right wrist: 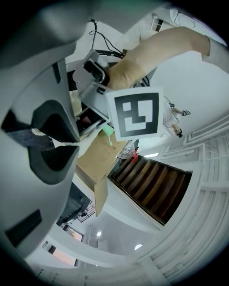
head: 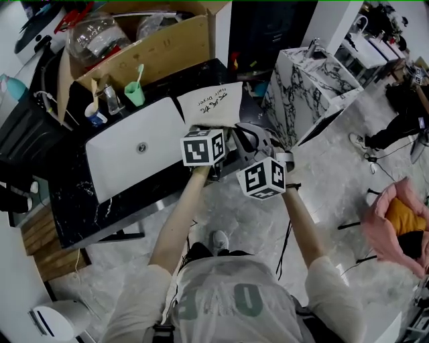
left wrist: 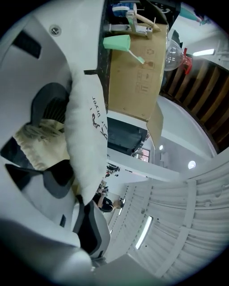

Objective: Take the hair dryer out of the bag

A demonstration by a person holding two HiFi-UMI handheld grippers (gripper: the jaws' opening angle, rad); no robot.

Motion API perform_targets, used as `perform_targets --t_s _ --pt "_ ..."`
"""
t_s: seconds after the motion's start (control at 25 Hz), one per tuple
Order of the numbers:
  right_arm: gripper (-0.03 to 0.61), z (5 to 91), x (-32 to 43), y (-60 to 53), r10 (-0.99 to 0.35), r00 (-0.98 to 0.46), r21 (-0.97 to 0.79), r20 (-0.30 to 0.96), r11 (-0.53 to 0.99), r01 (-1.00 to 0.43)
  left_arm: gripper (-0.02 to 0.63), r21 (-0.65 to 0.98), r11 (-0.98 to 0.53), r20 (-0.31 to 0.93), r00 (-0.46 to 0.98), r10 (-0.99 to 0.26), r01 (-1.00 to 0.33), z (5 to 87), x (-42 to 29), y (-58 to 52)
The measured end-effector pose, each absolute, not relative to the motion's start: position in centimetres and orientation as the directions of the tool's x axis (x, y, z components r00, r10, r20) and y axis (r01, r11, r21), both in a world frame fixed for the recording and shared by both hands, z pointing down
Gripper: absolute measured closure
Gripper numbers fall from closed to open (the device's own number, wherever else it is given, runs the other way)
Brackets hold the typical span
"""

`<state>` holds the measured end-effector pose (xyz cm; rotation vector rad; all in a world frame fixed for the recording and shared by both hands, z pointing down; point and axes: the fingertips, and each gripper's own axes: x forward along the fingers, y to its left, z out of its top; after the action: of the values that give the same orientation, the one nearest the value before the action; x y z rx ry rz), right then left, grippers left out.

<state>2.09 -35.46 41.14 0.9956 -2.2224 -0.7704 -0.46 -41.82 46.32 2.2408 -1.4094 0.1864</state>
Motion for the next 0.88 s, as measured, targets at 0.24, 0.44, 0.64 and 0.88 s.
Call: perform_targets --t_s 0.24,0.44,0.64,0.88 --pt "0.534 41.0 0.9 -36.6 -0.784 -0.567 0.707 0.254 0.550 -0.444 0.350 0.239 -0.314 0.439 0.391 -0.809 -0.919 47.0 -1.7 -44.8" --pt "0.534 42.0 0.5 -37.2 -0.778 -0.569 0.690 0.268 0.567 -0.450 0.324 0.159 -0.293 0.523 0.332 -0.785 -0.943 49.0 -2.4 -46.1" --pt "0.534 43.1 1.0 -37.5 -0.776 -0.564 0.652 0.283 0.587 -0.480 0.324 0.160 -0.294 0.563 0.332 -0.757 -0.942 50.3 -2.1 -46.4" --pt "0.534 44.6 1.2 -37.4 -0.768 -0.561 0.616 0.310 0.612 -0.497 0.322 0.159 -0.288 0.607 0.324 -0.726 -0.944 52.2 -2.5 -46.9"
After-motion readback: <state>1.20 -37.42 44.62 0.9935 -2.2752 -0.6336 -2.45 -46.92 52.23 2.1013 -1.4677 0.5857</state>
